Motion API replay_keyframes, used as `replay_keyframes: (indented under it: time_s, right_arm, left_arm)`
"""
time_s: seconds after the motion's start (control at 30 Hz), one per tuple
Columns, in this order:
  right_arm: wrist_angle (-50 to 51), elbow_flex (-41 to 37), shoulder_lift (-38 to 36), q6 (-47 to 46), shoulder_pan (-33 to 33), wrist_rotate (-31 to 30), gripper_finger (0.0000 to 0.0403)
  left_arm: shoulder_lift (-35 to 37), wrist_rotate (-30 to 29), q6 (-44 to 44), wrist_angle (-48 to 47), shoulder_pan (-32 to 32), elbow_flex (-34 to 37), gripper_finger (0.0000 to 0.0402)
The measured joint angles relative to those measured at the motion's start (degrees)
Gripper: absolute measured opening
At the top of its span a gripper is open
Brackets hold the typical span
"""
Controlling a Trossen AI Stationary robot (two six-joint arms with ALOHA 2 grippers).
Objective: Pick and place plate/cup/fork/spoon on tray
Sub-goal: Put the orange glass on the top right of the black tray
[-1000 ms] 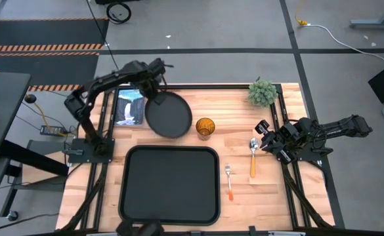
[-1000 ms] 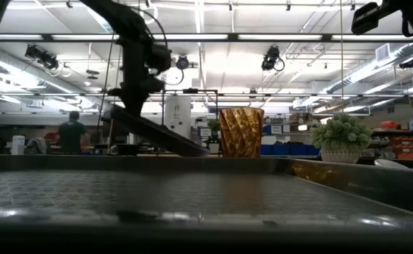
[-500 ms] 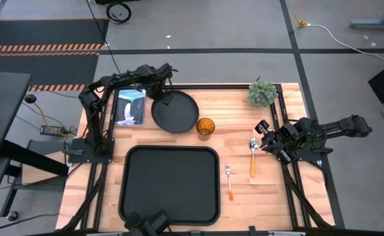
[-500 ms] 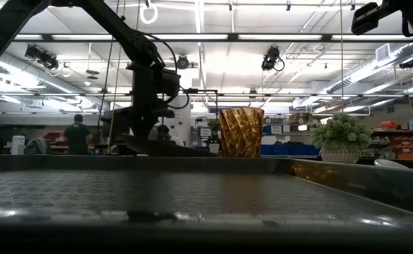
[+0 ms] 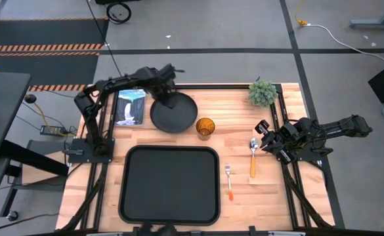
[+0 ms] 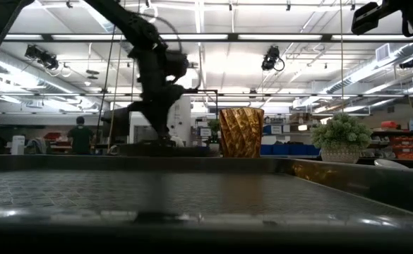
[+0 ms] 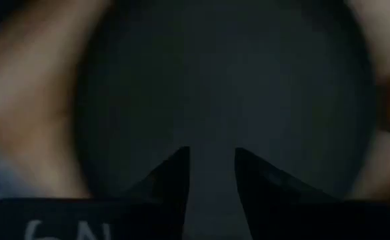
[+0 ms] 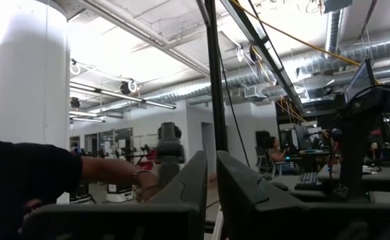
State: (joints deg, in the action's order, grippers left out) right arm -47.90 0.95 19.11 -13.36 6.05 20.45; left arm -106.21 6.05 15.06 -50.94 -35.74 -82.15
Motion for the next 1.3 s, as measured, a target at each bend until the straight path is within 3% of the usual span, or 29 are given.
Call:
replay_keyframes:
  time_s: [0.1,0.2,0.3,0.6,0.83,1.3]
  right_arm:
    - [0.0,0.0,0.0,0.8,0.0,0.0,0.0041]
    - [0.0,0.0,0.0,1.5,0.0,-0.9,0.0041]
    - [0.0,0.0,0.0,1.9,0.0,-1.8,0.0041]
    - [0.0,0.0,0.0,1.5,0.0,-1.9,0.0041]
    - [0.5,0.0,0.2,1.5,0.0,0.2,0.0041]
    - [9.7,0.0,0.9,-0.7,-0.1,-0.6,0.0041]
  left_arm:
    - [-0.1,0.8,2.3,0.9,5.7,0.0,0.0121]
    - [-0.1,-5.0,3.7,2.2,11.3,-0.4,0.012]
    - [-0.2,-7.1,7.3,1.8,15.1,-3.6,0.0129]
    - [-1.4,-7.8,12.3,4.2,21.3,-14.2,0.0179]
    - [-4.7,-9.0,14.0,2.2,23.5,-19.8,0.0182]
    - [-6.4,-16.3,-0.8,4.1,29.1,-21.6,0.0183]
